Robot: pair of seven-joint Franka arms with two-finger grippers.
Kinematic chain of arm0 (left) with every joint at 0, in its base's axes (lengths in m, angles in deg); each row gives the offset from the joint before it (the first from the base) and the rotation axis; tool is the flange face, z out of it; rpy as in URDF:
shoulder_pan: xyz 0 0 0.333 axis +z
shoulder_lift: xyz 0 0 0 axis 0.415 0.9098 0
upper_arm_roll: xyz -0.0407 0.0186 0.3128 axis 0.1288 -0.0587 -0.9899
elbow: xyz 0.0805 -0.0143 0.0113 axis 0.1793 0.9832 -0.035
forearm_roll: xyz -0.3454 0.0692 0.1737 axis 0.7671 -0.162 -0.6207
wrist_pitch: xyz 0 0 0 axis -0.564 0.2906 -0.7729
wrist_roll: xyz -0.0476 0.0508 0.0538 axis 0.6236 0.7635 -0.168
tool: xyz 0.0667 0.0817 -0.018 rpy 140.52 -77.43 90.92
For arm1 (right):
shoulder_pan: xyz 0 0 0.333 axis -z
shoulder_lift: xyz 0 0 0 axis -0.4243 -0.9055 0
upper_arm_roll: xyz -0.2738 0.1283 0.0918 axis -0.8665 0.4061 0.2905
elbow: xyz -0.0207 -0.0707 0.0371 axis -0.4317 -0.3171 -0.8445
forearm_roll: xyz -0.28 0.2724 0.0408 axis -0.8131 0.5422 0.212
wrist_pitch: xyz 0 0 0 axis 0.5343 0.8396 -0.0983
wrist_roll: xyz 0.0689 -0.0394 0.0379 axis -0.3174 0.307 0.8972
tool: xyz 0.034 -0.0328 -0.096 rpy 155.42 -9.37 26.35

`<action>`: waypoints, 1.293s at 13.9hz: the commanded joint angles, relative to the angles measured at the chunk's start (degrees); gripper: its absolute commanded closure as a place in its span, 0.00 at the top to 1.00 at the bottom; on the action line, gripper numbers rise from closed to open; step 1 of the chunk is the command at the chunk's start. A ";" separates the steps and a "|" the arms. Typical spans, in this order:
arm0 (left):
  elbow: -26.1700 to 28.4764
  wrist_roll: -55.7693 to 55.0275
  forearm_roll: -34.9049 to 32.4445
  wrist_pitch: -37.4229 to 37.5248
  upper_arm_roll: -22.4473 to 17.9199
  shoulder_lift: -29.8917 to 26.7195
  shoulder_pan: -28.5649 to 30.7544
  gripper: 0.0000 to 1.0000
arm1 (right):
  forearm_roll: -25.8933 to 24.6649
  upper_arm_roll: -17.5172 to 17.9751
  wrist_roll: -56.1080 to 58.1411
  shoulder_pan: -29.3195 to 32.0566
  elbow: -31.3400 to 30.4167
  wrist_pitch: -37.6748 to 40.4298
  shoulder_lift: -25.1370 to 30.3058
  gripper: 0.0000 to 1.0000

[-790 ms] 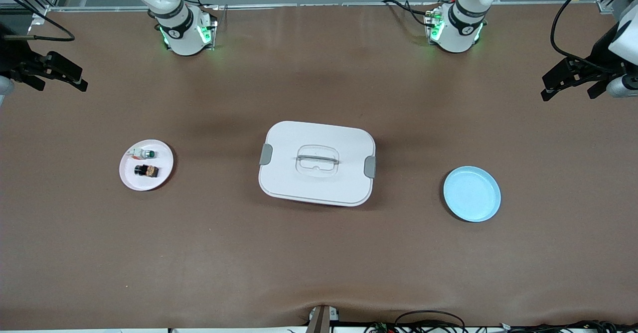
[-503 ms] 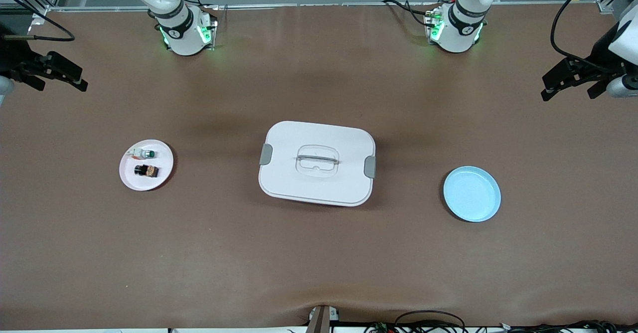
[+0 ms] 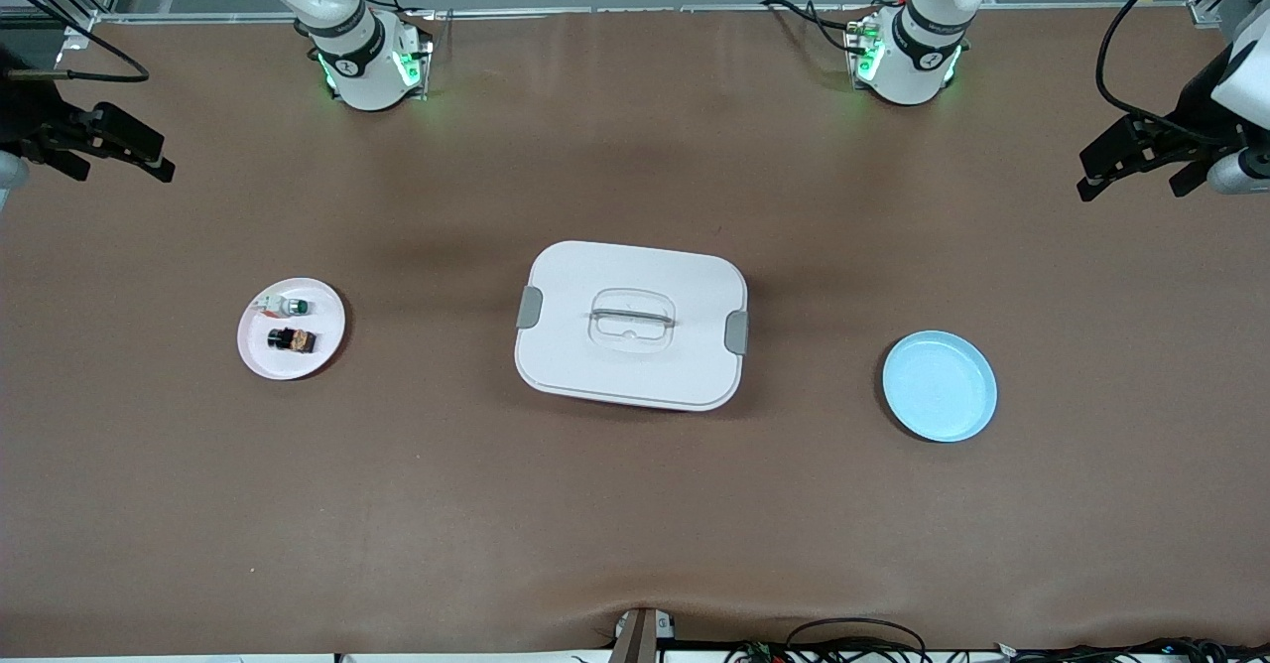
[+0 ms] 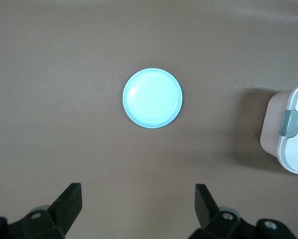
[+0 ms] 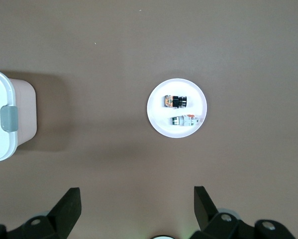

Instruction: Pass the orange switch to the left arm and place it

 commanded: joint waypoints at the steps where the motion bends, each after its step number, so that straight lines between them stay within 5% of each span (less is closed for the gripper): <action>1: -0.87 0.78 1.11 0.92 0.06 -0.23 0.32 1.00 | -0.21 0.11 0.11 0.29 -1.31 -0.57 1.23 1.00; 12: -0.87 0.78 1.11 0.92 -0.03 -0.23 0.58 1.00 | -0.48 0.02 0.29 1.52 0.62 1.63 -3.33 1.00; 18: -0.87 0.78 1.02 0.92 0.06 -0.23 0.49 1.00 | 0.31 0.03 0.03 2.22 1.67 1.72 -12.90 1.00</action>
